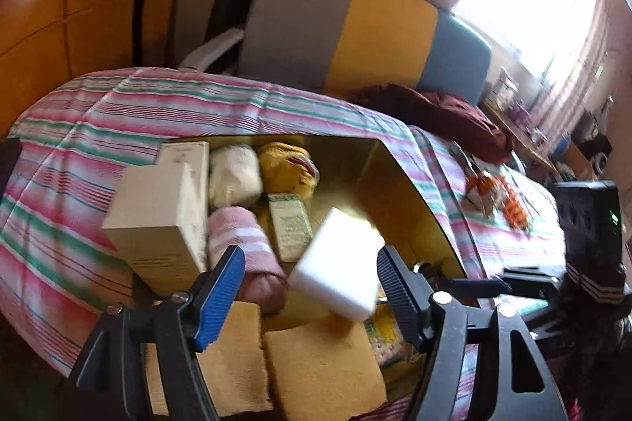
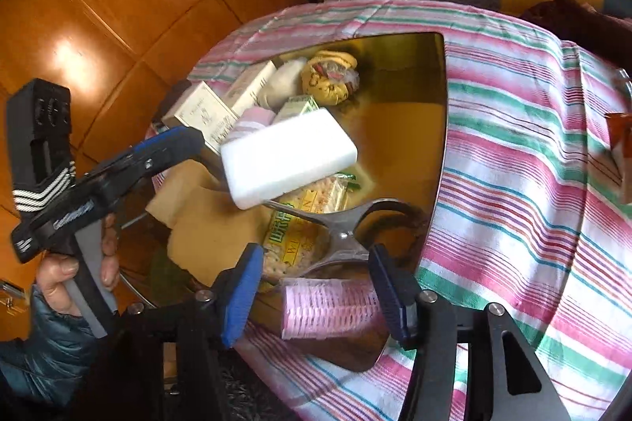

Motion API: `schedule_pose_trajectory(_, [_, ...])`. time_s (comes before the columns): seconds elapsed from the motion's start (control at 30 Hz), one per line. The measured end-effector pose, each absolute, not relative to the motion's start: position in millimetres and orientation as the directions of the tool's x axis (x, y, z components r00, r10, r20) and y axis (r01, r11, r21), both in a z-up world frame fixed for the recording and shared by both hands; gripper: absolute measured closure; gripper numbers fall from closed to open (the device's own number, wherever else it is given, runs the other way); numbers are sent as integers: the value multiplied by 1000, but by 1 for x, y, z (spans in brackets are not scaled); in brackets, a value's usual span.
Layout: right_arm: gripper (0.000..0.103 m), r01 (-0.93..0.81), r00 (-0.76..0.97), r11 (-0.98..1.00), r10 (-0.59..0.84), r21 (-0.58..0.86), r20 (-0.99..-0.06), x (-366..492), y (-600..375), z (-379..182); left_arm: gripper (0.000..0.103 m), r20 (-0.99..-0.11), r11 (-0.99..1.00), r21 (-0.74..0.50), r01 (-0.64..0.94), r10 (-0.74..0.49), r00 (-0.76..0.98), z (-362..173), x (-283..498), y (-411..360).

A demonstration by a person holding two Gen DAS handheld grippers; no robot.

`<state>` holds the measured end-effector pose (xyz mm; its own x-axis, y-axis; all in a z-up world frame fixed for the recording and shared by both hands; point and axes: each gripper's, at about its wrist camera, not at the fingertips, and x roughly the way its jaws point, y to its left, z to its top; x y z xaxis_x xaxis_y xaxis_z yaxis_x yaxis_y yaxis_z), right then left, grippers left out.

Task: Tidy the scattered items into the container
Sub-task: 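Lower the sponge and clip into the tray and open both tools, then move both tools from the tray back to the orange rack and snack bag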

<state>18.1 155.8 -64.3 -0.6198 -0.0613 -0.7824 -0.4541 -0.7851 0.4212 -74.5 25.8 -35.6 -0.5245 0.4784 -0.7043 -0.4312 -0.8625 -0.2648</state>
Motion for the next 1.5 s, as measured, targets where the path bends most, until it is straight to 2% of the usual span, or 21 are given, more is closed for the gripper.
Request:
schedule_pose_trajectory(0.1, [46, -466, -628, -776, -48, 425, -777, 25, 156, -63, 39, -717, -881, -272, -387, 454, -529, -37, -82, 19])
schedule_pose_trajectory(0.27, [46, -467, -669, -757, -35, 457, -742, 45, 156, -59, 39, -707, -871, -281, -402, 471, -527, -36, -80, 21])
schedule_pose_trajectory(0.43, [38, -512, -690, -735, 44, 444, -722, 76, 166, -45, 39, -709, -859, -280, -429, 486, -510, -38, -74, 29])
schedule_pose_trajectory(0.87, [31, -793, -549, -472, 277, 386, -788, 189, 252, -50, 39, -703, -841, -298, -452, 513, -492, -34, -60, 40])
schedule_pose_trajectory(1.23, [30, -900, -405, -336, 401, 279, -822, 254, 299, -41, 39, -718, -802, -316, -507, 551, -425, -32, -49, 63])
schedule_pose_trajectory(1.5, [34, -908, -323, -398, 473, 129, -819, 262, 327, -29, 38, -707, -756, -314, -574, 590, -390, -19, -36, 87])
